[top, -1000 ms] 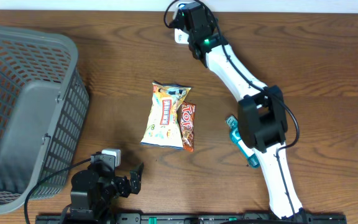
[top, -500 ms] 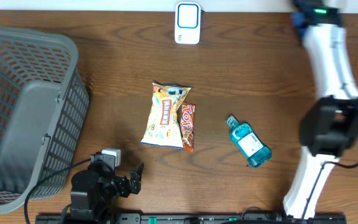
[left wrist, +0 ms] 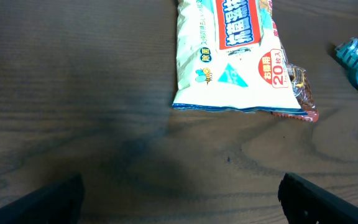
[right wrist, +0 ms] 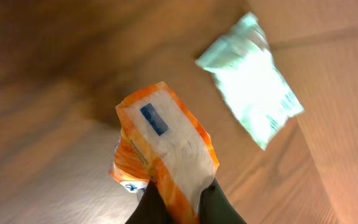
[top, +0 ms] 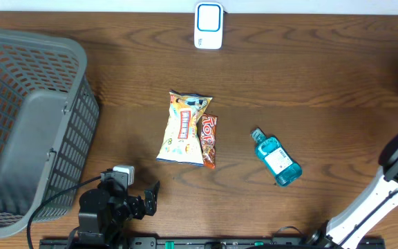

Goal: Scan the item barcode
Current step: 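Carry the orange box to the right edge and release it, then move the right gripper back over the blue Listerine bottle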

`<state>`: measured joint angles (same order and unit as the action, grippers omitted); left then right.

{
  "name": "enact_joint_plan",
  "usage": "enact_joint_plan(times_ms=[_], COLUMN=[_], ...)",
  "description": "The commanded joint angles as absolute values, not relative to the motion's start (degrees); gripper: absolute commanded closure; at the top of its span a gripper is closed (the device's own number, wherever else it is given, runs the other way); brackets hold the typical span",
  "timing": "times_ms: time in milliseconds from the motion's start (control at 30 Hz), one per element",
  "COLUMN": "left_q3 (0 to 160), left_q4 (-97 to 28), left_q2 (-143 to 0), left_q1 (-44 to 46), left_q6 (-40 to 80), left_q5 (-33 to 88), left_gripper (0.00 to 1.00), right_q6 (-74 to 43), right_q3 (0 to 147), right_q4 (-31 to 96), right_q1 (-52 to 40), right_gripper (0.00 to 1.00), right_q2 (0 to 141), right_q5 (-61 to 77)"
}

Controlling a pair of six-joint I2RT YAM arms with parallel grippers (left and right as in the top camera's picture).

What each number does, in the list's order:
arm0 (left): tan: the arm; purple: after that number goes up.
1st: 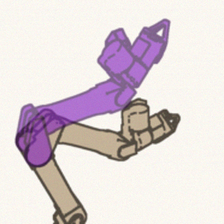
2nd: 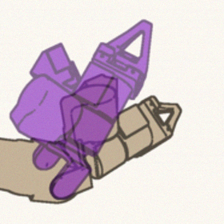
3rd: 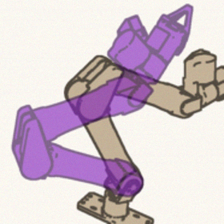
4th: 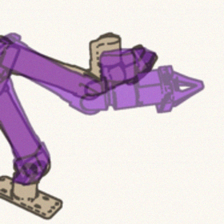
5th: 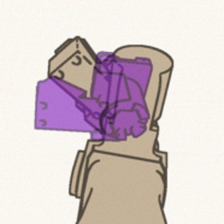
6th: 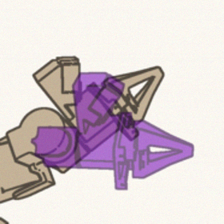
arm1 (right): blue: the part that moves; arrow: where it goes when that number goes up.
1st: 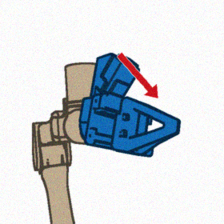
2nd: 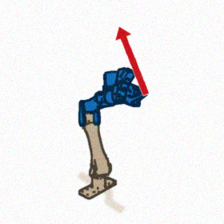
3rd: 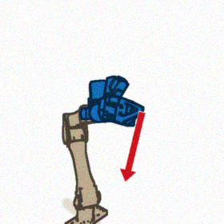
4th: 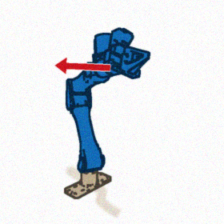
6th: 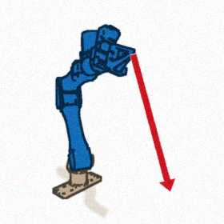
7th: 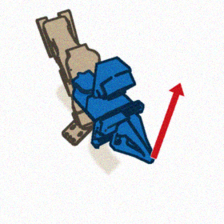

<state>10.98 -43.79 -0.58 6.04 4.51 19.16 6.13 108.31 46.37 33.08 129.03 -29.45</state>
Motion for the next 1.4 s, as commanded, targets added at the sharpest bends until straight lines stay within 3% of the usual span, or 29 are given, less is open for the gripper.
enact_joint_plan(times_ms=[0, 67, 100, 167, 200, 367, 500, 633, 833, 1033, 1067, 1100, 1167, 1200, 1233, 1367], left_q3=[10.83, 10.83, 10.83, 10.83, 10.83, 10.83, 10.83, 10.83, 10.83, 10.83, 10.83, 10.83, 10.83, 10.83, 10.83, 10.83], left_q4=[-46.41, -46.41, -46.41, -46.41, -46.41, -46.41, -46.41, -46.41, -46.41, -46.41, -46.41, -46.41, -46.41, -46.41, -46.41, -46.41], left_q2=[-0.23, -0.23, -0.23, -0.23, -0.23, -0.23, -0.23, -0.23, -0.23, -0.23, -0.23, -0.23, -0.23, -0.23, -0.23, -0.23], left_q1=[5.80, 5.80, 5.80, 5.80, 5.80, 5.80, 5.80, 5.80, 5.80, 5.80, 5.80, 5.80, 5.80, 5.80, 5.80, 5.80], left_q6=[4.43, 4.40, 4.43, 4.43, 4.43, 4.43, 4.43, 4.43, 4.43, 4.43, 4.43, 4.43, 4.43, 4.43, 4.43, 4.43], left_q5=[19.40, 19.40, 19.40, 19.40, 19.40, 19.40, 19.40, 19.40, 19.40, 19.40, 19.40, 19.40, 19.40, 19.40, 19.40, 19.40], left_gripper=[0.00, 0.00, 0.00, 0.00, 0.00, 0.00, 0.00, 0.00, 0.00, 0.00, 0.00, 0.00, 0.00, 0.00, 0.00, 0.00], right_q6=[-0.40, -3.36, -4.75, -5.56, -5.56, -8.08, -12.25, -15.90, -16.25, -16.23, -16.23, -16.25, -15.86, -15.57, -15.44, -8.95], right_q3=[108.31, 108.31, 108.31, 108.31, 108.33, 109.80, 110.06, 110.06, 110.04, 109.47, 109.21, 108.88, 108.81, 108.81, 108.81, 108.81], right_q4=[46.50, 47.33, 47.64, 47.86, 47.75, 46.81, 45.08, 44.69, 45.08, 45.08, 45.01, 44.95, 44.60, 44.45, 44.05, 40.01], right_q1=[36.75, 38.26, 38.83, 39.81, 40.16, 39.44, 36.71, 33.12, 29.04, 29.10, 29.08, 28.99, 28.42, 28.14, 27.42, 23.81], right_gripper=[0.93, 0.78, 0.53, 0.25, 0.03, 0.01, 0.01, 0.01, 0.01, 0.01, 0.05, 0.19, 0.72, 0.94, 0.99, 0.99], right_q2=[129.43, 129.23, 129.10, 128.44, 127.87, 121.38, 112.46, 103.61, 95.04, 97.21, 98.26, 99.88, 104.77, 106.26, 109.08, 119.11], right_q5=[-30.15, -29.98, -29.30, -25.45, -22.24, -3.75, 2.74, 2.07, -11.88, -4.05, -1.83, 0.38, 3.57, 3.99, 4.25, 6.20])
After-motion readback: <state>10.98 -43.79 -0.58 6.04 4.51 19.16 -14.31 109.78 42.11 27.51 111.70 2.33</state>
